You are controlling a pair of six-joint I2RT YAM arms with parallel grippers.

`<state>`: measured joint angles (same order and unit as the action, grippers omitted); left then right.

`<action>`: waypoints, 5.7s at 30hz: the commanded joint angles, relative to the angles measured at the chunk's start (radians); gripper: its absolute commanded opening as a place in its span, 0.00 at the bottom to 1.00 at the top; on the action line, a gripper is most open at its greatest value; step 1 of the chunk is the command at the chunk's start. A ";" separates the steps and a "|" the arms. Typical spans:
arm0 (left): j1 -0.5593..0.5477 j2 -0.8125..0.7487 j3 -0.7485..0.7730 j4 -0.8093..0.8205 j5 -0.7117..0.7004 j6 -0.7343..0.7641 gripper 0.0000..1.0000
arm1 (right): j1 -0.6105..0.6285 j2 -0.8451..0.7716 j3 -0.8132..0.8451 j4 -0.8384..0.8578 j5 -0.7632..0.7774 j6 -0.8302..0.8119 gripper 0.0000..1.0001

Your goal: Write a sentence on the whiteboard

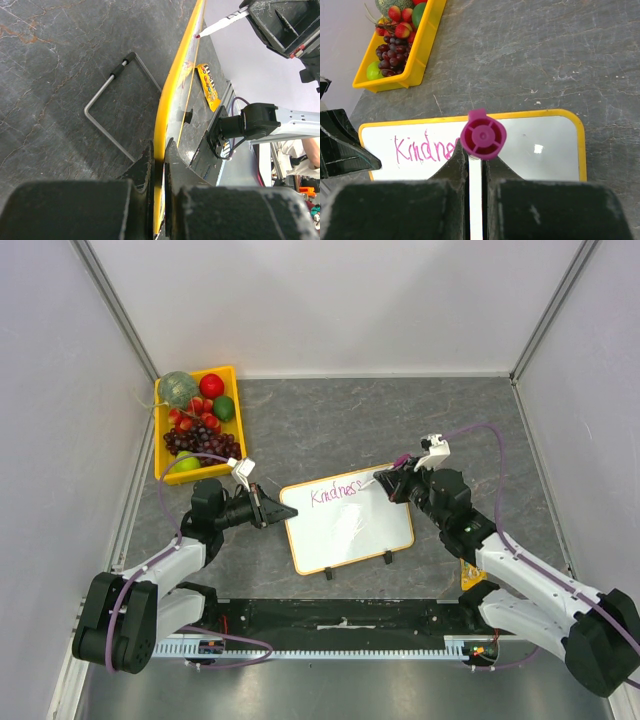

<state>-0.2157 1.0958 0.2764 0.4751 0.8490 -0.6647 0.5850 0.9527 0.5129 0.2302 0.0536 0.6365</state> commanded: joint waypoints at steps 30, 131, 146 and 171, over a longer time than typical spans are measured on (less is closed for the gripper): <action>0.001 -0.001 -0.019 -0.087 -0.080 0.086 0.02 | -0.066 -0.161 0.082 -0.097 -0.060 0.000 0.00; 0.002 0.032 -0.014 -0.089 -0.080 0.093 0.02 | -0.070 0.024 0.093 -0.002 0.074 -0.043 0.00; 0.001 0.036 -0.014 -0.090 -0.080 0.091 0.02 | -0.068 0.024 0.078 -0.017 0.078 -0.047 0.00; 0.001 0.042 -0.013 -0.089 -0.080 0.094 0.02 | -0.070 -0.012 0.067 -0.049 0.104 -0.047 0.00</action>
<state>-0.2165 1.1130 0.2768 0.4782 0.8562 -0.6640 0.5194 0.9363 0.5819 0.1623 0.1345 0.5934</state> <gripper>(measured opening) 0.066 0.059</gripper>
